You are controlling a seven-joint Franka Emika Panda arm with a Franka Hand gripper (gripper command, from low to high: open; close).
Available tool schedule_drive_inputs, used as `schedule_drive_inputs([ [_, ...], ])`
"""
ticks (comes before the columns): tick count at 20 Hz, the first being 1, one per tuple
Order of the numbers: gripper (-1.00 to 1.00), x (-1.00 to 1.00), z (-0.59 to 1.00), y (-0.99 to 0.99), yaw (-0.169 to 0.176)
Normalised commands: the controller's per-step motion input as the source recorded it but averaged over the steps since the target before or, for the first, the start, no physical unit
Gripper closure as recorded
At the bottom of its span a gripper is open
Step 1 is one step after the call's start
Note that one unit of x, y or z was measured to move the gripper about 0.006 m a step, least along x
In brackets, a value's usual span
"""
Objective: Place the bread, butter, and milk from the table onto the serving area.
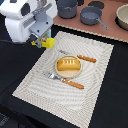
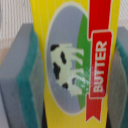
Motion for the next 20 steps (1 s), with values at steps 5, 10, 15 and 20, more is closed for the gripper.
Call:
schedule_drive_inputs([
  [5,1.00,0.77,0.02,-0.69,-0.057],
  [10,1.00,0.75,0.00,-0.71,-0.059],
  [15,1.00,0.80,0.00,-0.61,-0.068],
  [20,1.00,0.86,-0.10,-0.45,-0.078],
])
